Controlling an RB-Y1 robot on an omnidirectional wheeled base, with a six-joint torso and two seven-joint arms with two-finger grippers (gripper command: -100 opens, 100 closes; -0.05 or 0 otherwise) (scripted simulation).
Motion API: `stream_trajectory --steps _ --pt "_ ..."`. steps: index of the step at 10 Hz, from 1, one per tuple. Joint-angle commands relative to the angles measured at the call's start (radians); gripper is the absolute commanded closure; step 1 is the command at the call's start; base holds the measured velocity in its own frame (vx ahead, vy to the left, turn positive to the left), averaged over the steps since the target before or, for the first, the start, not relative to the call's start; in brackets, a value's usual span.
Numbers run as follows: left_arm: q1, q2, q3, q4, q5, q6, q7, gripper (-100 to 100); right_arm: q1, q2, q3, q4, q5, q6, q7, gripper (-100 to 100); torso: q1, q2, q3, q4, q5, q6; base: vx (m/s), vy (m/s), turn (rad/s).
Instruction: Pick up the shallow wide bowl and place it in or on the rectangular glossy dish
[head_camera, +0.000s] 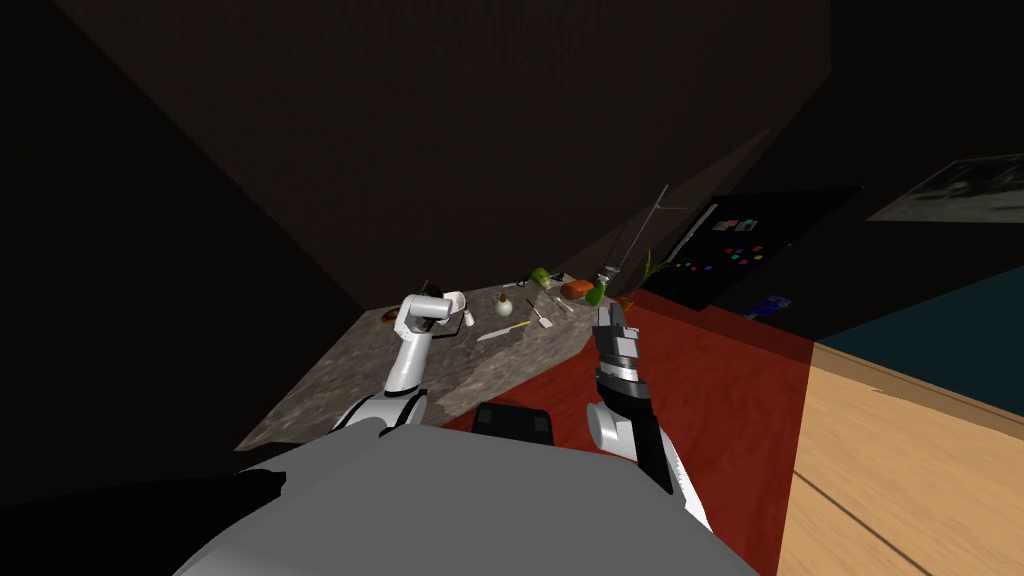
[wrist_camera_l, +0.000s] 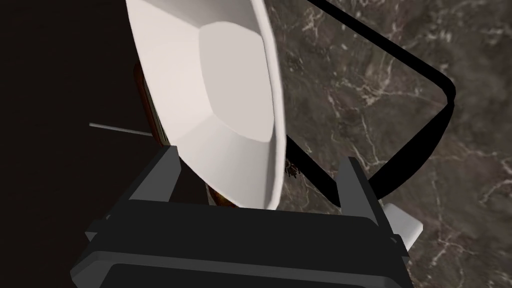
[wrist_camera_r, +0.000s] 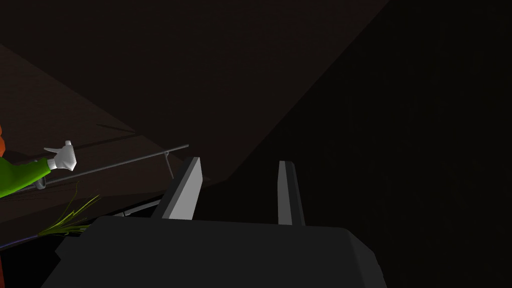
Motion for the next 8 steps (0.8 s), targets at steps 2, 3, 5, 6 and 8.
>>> stream_trajectory --steps 2,3,5,6,8 --pt "0.000 0.000 0.000 0.000 0.000 0.000 0.000 0 0.000 0.000 0.000 0.000 0.000 0.000 0.000 0 0.000 0.000 0.000 0.000 0.000 0.000 0.000 0.000 0.000" --pt "-0.007 0.005 -0.001 -0.031 0.001 0.045 -0.001 -100 0.000 0.000 0.000 0.000 0.000 0.000 0.000 0 0.000 0.000 0.000 0.000 0.000 0.000 0.017 0.017 -0.033" --pt "-0.013 0.009 -0.002 -0.062 0.002 0.089 -0.003 -100 0.000 0.000 0.000 0.000 0.000 0.000 0.000 0 0.002 -0.001 -0.001 0.000 0.000 0.000 0.032 0.036 -0.039" --pt "-0.017 0.012 -0.002 -0.077 0.002 0.112 -0.003 -100 0.000 0.000 0.000 0.000 0.000 0.000 0.000 0 0.002 -0.002 -0.001 0.000 0.000 0.000 -0.007 0.002 -0.012" --pt "-0.024 0.016 -0.003 -0.108 0.003 0.156 -0.005 -100 0.000 0.000 0.000 0.000 0.000 0.000 0.000 0 0.000 0.000 0.000 0.000 0.000 0.000 -0.005 0.006 -0.017"
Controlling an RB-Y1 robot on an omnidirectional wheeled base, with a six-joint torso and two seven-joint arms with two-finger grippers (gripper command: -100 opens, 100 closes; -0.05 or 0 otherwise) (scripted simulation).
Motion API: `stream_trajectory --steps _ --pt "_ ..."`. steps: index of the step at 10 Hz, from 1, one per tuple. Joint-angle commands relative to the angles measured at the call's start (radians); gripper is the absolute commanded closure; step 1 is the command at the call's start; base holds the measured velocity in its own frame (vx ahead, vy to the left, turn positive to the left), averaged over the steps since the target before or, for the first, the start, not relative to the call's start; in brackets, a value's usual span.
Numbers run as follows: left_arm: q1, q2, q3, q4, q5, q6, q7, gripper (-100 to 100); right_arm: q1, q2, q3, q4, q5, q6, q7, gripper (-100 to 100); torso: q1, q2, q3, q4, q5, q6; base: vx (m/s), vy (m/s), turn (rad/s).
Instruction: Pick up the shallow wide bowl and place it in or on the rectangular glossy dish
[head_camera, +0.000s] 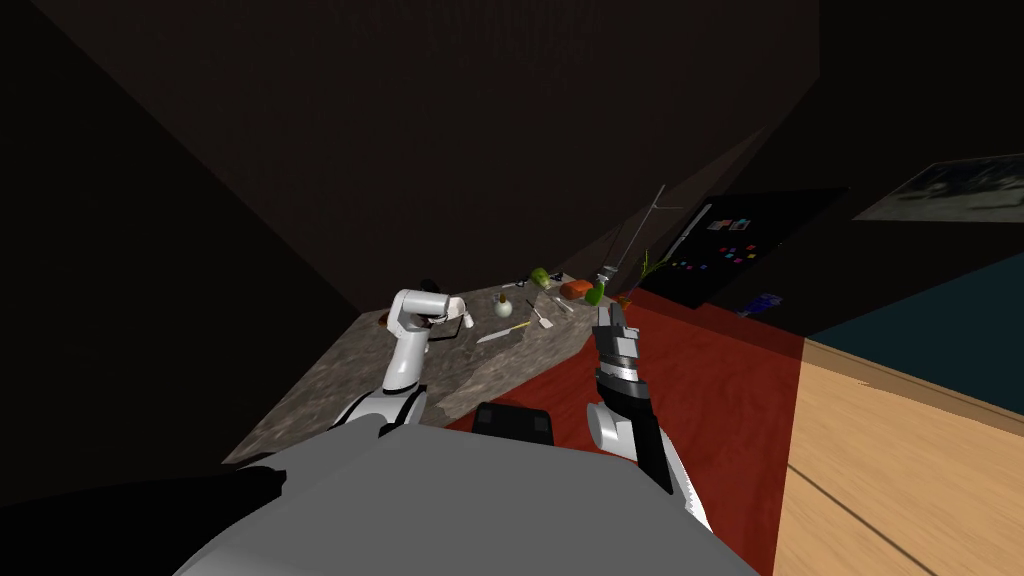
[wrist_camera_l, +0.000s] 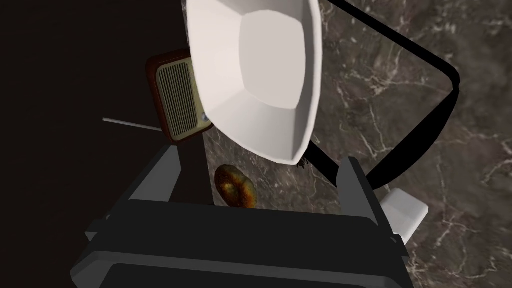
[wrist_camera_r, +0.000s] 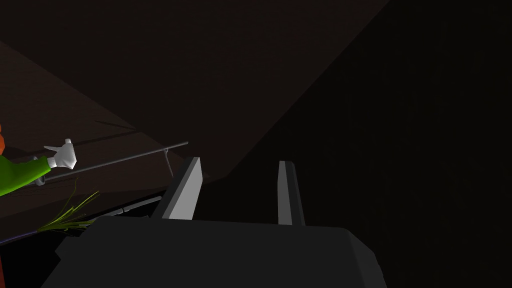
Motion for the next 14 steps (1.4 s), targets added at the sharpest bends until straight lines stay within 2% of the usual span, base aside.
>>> stream_trajectory --steps 1,3,12,14 --pt "-0.006 0.003 -0.002 -0.027 -0.001 0.041 0.000 -100 0.000 0.000 0.000 0.000 0.000 0.000 0.000 0 0.000 0.000 0.000 0.000 0.000 0.000 -0.004 0.005 -0.015" --pt "-0.013 0.007 -0.003 -0.057 0.000 0.086 -0.002 -100 0.000 0.000 0.000 0.000 0.000 0.000 0.000 0 0.000 0.000 0.000 0.000 0.000 0.000 -0.005 0.007 -0.019" --pt "-0.013 0.007 -0.003 -0.057 0.000 0.086 -0.002 -100 0.000 0.000 0.000 0.000 0.000 0.000 0.000 0 0.000 0.000 0.000 0.000 0.000 0.000 -0.002 0.002 -0.006" --pt "-0.069 0.031 0.031 -0.032 0.027 0.122 -0.039 -100 0.000 0.000 0.000 0.000 0.000 0.000 0.000 0 -0.001 -0.001 -0.001 0.000 0.000 0.000 0.015 -0.023 0.070"
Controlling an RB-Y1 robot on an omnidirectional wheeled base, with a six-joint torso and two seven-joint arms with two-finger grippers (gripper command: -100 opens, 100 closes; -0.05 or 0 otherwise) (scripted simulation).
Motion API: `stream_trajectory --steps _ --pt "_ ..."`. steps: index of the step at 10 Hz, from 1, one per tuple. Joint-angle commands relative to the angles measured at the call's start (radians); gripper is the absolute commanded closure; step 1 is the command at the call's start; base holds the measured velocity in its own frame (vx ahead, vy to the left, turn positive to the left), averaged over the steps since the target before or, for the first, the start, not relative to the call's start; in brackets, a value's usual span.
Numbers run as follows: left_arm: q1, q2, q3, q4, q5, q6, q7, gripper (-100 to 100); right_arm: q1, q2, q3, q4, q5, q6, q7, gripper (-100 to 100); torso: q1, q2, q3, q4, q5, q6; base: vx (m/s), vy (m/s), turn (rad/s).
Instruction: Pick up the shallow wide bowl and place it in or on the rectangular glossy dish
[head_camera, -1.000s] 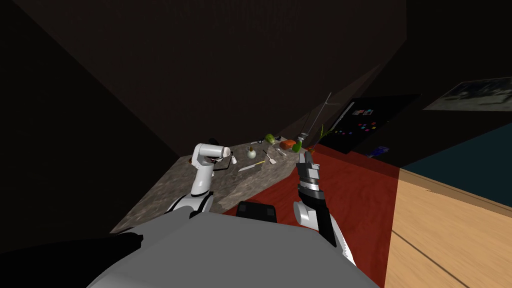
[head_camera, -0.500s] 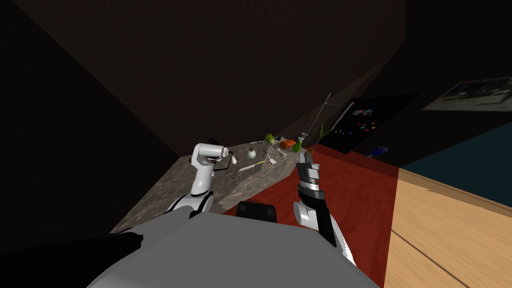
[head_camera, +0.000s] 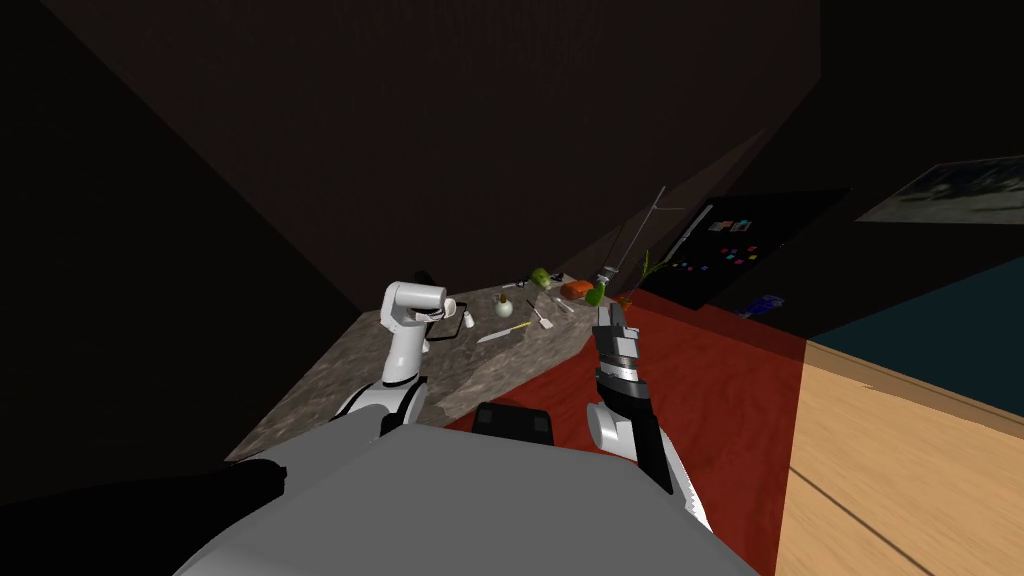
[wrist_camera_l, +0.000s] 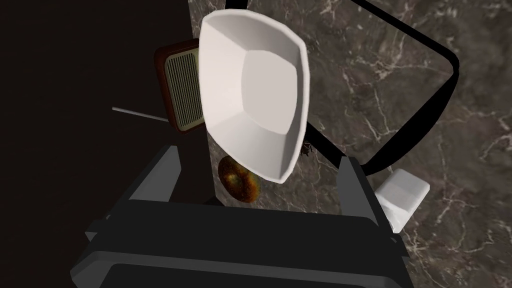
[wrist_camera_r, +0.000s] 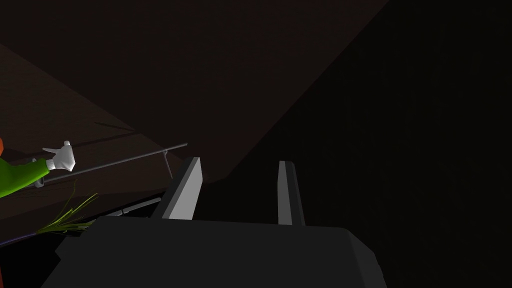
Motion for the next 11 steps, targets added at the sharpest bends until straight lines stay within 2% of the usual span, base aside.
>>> stream_trajectory --steps 1,4,5,6,11 --pt "-0.028 0.013 0.020 0.014 0.016 0.020 -0.023 -100 0.000 0.000 0.000 0.000 0.000 0.000 0.000 0 0.000 0.000 0.000 0.000 0.000 0.000 0.026 -0.039 0.036" --pt "-0.098 0.042 0.062 0.046 0.050 0.066 -0.071 -100 0.000 0.000 0.000 0.000 0.000 0.000 0.000 0 -0.001 0.000 0.000 0.000 0.000 0.000 0.018 -0.046 0.052" --pt "-0.081 0.038 0.056 0.040 0.045 0.052 -0.060 -100 0.000 0.000 0.000 0.000 0.000 0.000 0.000 0 -0.001 0.000 0.000 0.000 0.000 0.000 0.006 -0.017 0.014" --pt "-0.083 0.039 0.058 0.041 0.047 0.055 -0.064 0 0.000 0.000 0.000 0.000 0.000 0.000 0.000 0 0.000 0.001 0.000 0.000 0.000 0.000 0.000 0.000 0.000" --pt "-0.083 0.039 0.057 0.041 0.047 0.055 -0.063 0 0.000 0.000 0.000 0.000 0.000 0.000 0.000 0 0.002 0.001 0.001 0.000 0.000 0.000 0.000 0.000 0.000"
